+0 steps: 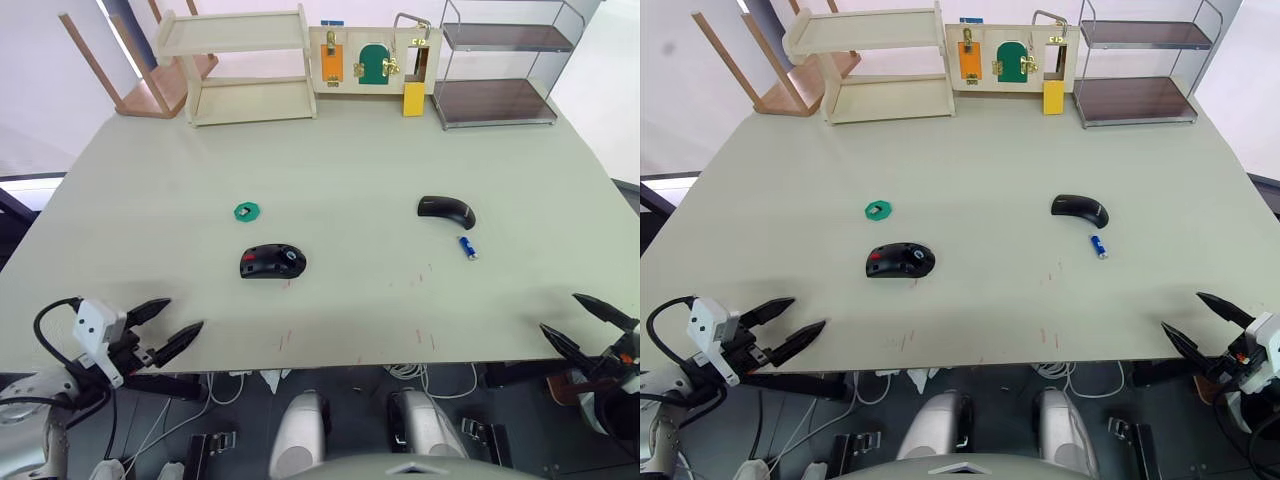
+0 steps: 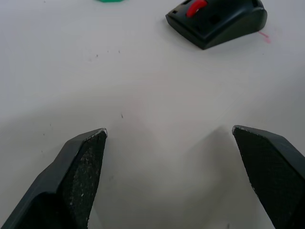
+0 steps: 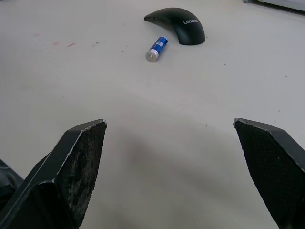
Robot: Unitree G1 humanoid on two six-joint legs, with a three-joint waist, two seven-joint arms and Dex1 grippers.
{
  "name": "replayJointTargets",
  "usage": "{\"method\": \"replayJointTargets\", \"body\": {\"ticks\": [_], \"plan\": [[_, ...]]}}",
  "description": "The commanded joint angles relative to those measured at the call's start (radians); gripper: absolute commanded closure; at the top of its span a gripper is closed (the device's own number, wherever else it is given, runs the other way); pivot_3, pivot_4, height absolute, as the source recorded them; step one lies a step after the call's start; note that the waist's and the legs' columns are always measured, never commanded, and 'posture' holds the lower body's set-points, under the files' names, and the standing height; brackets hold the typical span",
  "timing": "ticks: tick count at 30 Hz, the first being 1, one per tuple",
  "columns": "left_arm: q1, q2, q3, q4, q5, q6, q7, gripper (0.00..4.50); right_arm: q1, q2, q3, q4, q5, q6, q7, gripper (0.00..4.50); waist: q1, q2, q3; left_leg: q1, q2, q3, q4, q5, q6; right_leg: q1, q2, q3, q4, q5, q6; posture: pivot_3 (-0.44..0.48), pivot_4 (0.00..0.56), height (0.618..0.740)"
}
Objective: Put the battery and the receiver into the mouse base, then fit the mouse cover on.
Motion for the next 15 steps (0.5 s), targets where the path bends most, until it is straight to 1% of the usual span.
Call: {"method": "replayJointTargets", "body": {"ticks": [1,4,9,11,13,15], "plan": [[-0.049,0.039,0.008,0.017,-0.070,0.023,-0.086,0.03,0.008,-0.011,0.000,-0.081,0.046,0.041,0.035,0.00,0.001,0.000,0.000,0.000,0.000,0.000,0.000,0.000,0.000,0.000,0.000,0.000,0.000,0.000,0.000,0.000,0.150,0.740],[-0.136,0.061,-0.007,0.074,-0.083,0.018,-0.144,0.03,0.008,-0.004,0.011,-0.143,0.097,0.083,0.075,0.00,0.002,0.000,0.000,0.000,0.000,0.000,0.000,0.000,0.000,0.000,0.000,0.000,0.000,0.000,0.000,0.000,0.150,0.740],[-0.316,0.093,-0.083,0.236,-0.017,-0.081,-0.228,0.03,0.000,-0.003,0.056,-0.213,0.134,0.124,0.149,0.00,0.004,0.000,0.000,0.000,-0.002,0.000,0.000,0.000,0.000,0.000,0.002,-0.001,0.000,0.000,0.000,0.000,0.150,0.740],[-0.384,0.099,-0.124,0.294,-0.009,-0.122,-0.309,0.03,-0.002,-0.003,0.075,-0.233,0.152,0.130,0.195,0.00,0.002,0.000,0.000,0.000,-0.002,0.000,0.000,0.000,0.000,0.000,0.002,0.000,0.000,0.001,-0.001,0.000,0.150,0.740],[-0.469,0.101,-0.187,0.376,0.035,-0.203,-0.383,0.03,-0.005,-0.004,0.095,-0.251,0.167,0.147,0.226,0.00,0.001,0.000,0.000,-0.001,-0.002,-0.001,0.000,0.000,0.000,0.000,0.003,-0.001,0.000,0.002,-0.003,0.000,0.150,0.740],[-0.555,0.095,-0.229,0.457,0.069,-0.261,-0.425,0.03,-0.008,-0.003,0.110,-0.264,0.164,0.154,0.239,0.00,0.002,0.000,0.000,-0.001,-0.002,-0.001,0.000,0.000,0.000,0.000,0.004,-0.001,0.000,0.002,-0.003,0.000,0.150,0.740]]}}
